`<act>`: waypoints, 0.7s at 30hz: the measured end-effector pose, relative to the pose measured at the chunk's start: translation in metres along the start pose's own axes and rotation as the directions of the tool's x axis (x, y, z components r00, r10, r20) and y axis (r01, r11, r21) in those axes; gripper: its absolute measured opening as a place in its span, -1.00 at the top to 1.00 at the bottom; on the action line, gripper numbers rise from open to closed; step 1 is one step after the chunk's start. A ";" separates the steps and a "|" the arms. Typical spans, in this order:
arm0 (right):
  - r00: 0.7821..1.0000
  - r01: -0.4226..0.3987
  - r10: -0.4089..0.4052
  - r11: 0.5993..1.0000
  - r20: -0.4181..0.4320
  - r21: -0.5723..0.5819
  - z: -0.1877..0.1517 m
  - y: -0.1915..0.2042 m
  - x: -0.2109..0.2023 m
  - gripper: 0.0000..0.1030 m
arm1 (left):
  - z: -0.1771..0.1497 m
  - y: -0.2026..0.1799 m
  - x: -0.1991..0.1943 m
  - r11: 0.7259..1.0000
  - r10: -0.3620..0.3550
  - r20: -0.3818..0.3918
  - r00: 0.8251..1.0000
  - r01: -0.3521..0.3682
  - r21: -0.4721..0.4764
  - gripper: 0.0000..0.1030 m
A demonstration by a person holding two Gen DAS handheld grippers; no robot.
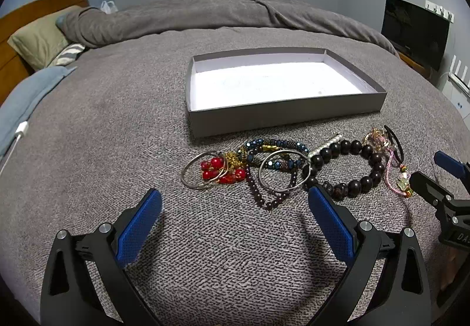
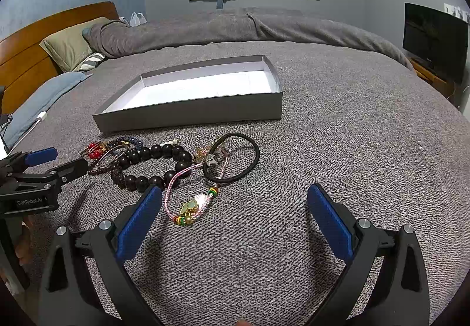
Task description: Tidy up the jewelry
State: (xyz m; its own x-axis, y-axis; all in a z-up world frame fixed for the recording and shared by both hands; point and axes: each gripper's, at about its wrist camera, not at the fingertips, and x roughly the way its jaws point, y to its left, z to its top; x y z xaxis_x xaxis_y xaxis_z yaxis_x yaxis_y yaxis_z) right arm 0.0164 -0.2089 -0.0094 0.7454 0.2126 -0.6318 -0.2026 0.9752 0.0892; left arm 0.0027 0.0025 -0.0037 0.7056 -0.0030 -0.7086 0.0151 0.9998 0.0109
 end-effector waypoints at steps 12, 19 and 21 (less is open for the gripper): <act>1.000 0.000 0.001 1.000 -0.009 0.024 -0.002 -0.005 0.007 -0.90 | 0.001 0.000 0.002 1.000 0.004 0.006 1.000 -0.004 -0.007 -0.93; 1.000 0.003 -0.003 1.000 -0.004 0.016 -0.003 -0.003 0.006 -0.90 | 0.001 0.002 0.002 1.000 -0.007 0.002 1.000 0.007 -0.007 -0.93; 1.000 0.004 -0.004 1.000 -0.006 0.016 -0.002 -0.002 0.006 -0.90 | 0.001 0.002 0.002 1.000 -0.007 0.003 1.000 0.007 -0.007 -0.93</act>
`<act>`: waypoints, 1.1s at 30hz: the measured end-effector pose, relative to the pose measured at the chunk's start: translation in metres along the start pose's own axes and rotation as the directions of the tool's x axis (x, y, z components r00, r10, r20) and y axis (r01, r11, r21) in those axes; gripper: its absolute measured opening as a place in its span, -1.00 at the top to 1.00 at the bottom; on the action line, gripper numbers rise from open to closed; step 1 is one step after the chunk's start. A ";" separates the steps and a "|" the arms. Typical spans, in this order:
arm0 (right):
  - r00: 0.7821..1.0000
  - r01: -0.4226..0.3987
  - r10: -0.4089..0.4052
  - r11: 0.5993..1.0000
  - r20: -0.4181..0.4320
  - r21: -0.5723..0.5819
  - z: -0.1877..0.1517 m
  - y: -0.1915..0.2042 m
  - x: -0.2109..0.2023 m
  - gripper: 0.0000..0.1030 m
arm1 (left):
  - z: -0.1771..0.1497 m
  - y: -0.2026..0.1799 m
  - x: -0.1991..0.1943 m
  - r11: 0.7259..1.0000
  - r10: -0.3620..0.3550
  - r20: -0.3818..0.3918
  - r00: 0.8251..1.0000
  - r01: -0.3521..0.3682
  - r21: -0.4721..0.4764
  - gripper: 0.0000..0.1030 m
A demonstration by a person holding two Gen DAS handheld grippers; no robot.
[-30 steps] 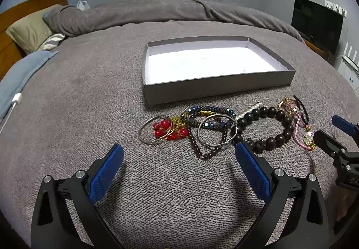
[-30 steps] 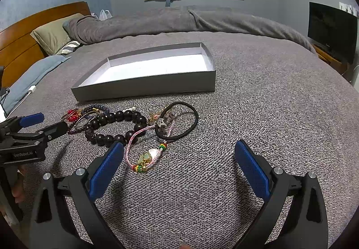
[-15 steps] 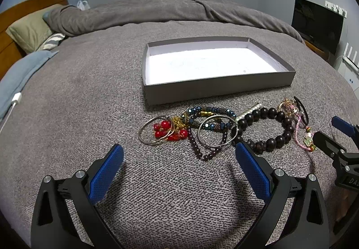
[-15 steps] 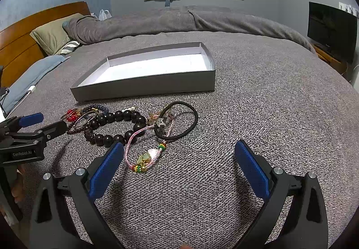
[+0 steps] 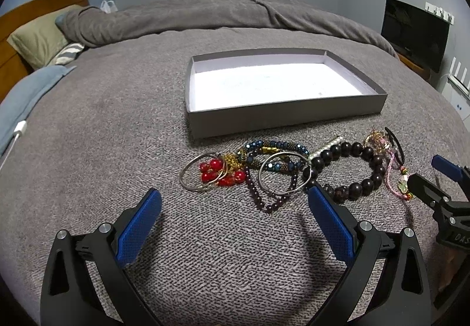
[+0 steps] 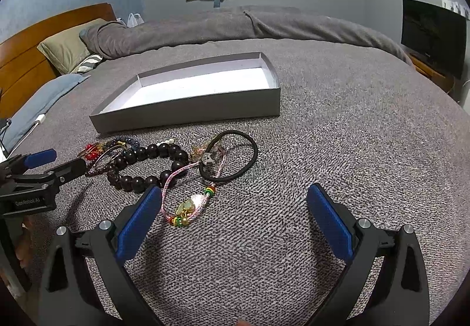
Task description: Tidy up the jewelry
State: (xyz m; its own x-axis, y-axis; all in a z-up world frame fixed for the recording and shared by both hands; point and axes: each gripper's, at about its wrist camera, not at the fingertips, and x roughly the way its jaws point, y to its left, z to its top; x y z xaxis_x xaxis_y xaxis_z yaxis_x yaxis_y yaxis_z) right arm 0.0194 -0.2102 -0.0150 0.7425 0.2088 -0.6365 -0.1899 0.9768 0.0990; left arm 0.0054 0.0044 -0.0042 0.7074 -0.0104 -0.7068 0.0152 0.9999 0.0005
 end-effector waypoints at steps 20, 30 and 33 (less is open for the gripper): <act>1.000 -0.018 0.018 1.000 0.000 -0.009 0.001 0.003 -0.002 -0.90 | -0.001 -0.001 0.001 1.000 -0.012 0.010 1.000 0.012 0.019 -0.93; 0.998 -0.054 0.053 0.998 0.020 0.020 0.018 -0.012 -0.007 -0.74 | 0.003 0.007 -0.001 0.996 -0.013 0.035 0.999 0.010 0.083 -0.93; 0.999 -0.037 0.036 0.998 0.025 0.043 0.029 -0.025 -0.006 -0.28 | 0.007 0.017 0.000 0.995 0.043 0.039 0.998 -0.047 0.093 -0.93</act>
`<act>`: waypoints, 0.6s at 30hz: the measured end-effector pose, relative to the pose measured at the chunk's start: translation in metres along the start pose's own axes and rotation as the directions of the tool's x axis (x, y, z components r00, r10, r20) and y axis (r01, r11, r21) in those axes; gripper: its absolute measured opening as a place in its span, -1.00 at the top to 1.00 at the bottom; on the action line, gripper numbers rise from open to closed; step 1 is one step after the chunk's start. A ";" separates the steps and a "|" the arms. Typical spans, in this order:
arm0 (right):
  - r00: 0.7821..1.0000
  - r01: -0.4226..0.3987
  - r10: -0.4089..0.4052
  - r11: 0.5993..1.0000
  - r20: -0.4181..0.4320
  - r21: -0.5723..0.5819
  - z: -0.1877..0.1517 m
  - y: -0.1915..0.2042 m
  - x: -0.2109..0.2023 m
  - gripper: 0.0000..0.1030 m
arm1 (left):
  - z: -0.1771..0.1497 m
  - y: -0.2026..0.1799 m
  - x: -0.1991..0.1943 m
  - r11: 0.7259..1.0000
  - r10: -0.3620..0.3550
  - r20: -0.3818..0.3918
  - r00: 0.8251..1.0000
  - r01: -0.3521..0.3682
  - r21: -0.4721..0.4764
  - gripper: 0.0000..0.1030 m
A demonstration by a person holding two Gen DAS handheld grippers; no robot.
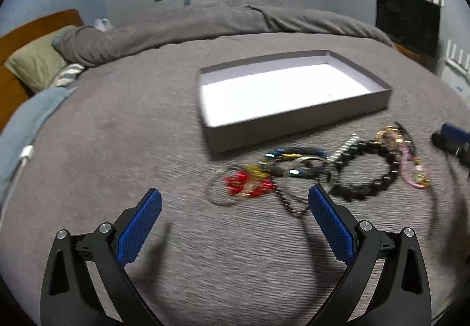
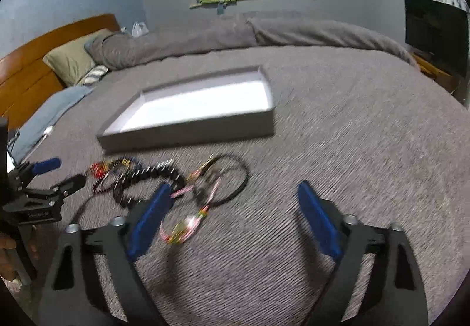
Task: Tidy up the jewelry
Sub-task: 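Grasp the black hair tie with the right tool while the left tool grasps a silver bangle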
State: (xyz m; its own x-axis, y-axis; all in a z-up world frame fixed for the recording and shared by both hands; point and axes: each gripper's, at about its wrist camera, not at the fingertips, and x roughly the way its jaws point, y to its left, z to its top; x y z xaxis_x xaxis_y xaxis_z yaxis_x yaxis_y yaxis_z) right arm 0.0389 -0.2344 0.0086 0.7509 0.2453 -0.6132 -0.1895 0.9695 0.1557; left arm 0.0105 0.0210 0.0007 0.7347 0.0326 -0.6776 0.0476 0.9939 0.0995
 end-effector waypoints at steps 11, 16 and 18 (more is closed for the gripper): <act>0.985 -0.018 0.007 0.998 -0.172 -0.064 0.012 -0.001 0.051 0.55 | 0.004 0.044 0.011 0.998 -0.025 -0.025 0.999 0.023 -0.051 -0.91; 0.978 -0.051 0.033 0.995 -0.206 -0.085 0.013 0.002 0.063 0.81 | 0.005 0.050 0.028 0.998 -0.040 -0.073 0.997 0.037 -0.046 -0.83; 0.977 -0.056 0.034 0.993 -0.208 -0.104 0.015 0.003 0.067 0.93 | 0.008 0.055 0.037 0.998 -0.051 -0.092 0.995 0.047 -0.040 -0.79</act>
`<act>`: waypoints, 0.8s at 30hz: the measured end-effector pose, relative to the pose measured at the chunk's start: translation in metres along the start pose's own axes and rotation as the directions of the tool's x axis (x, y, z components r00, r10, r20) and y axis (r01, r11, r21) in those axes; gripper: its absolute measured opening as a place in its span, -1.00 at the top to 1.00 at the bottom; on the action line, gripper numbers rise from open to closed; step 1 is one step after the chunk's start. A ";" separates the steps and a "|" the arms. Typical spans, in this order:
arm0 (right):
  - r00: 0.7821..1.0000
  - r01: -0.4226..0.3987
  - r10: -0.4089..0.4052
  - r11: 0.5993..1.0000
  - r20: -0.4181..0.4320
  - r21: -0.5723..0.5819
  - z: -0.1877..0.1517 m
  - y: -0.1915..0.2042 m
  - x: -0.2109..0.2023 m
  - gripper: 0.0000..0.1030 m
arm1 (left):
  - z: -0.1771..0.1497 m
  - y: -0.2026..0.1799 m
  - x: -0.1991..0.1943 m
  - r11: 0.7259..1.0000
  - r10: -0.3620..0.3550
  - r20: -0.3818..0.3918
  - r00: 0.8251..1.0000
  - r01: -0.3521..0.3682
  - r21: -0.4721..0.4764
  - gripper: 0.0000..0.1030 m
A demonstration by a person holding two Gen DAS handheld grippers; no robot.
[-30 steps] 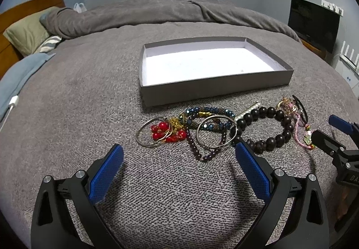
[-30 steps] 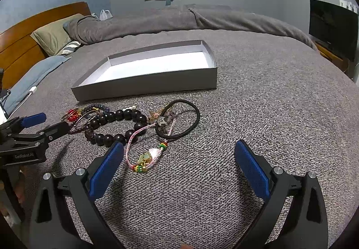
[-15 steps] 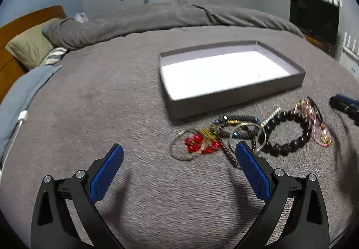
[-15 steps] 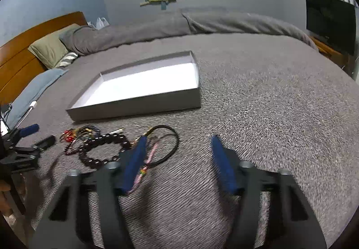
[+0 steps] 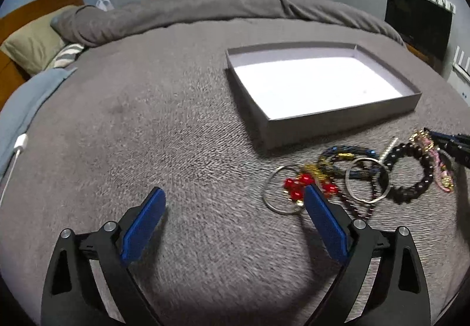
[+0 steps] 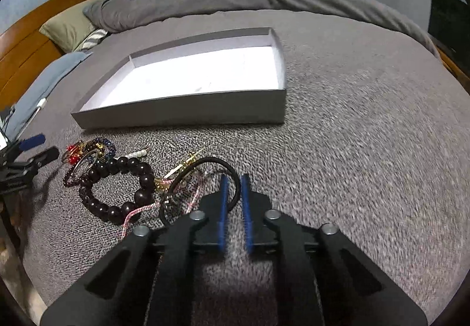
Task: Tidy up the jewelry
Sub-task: 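Grasp the black hair tie with the right tool while the left tool grasps a silver bangle, then carry both items into the tray and open both tools to release them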
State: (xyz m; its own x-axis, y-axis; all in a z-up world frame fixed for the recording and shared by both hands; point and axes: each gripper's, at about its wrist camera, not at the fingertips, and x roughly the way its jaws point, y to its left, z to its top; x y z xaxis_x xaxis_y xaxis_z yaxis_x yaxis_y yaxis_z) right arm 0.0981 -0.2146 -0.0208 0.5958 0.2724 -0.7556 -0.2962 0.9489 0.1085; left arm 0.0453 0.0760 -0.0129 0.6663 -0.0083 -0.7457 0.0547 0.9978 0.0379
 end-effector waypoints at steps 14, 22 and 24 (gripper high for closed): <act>0.997 -0.051 0.050 0.998 0.059 0.027 0.000 -0.008 -0.015 0.93 | 0.003 -0.001 0.027 0.989 -0.111 -0.098 0.989 0.119 0.085 0.17; 0.995 -0.052 0.050 0.998 0.083 0.023 -0.002 -0.008 -0.019 0.93 | -0.002 -0.025 0.028 0.973 -0.114 -0.094 0.989 0.131 0.193 0.92; 0.993 -0.055 0.053 0.998 0.106 0.021 -0.001 -0.008 -0.025 0.93 | -0.005 -0.030 0.025 0.968 -0.101 -0.075 0.992 0.115 0.223 0.92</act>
State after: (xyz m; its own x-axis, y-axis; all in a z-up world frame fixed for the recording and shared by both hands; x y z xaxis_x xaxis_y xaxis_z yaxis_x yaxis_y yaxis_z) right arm 0.0849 -0.2296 -0.0040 0.6549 0.3374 -0.6762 -0.3131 0.9355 0.1636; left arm 0.0568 0.0466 -0.0362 0.5999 -0.1037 -0.7933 0.2952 0.9503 0.0990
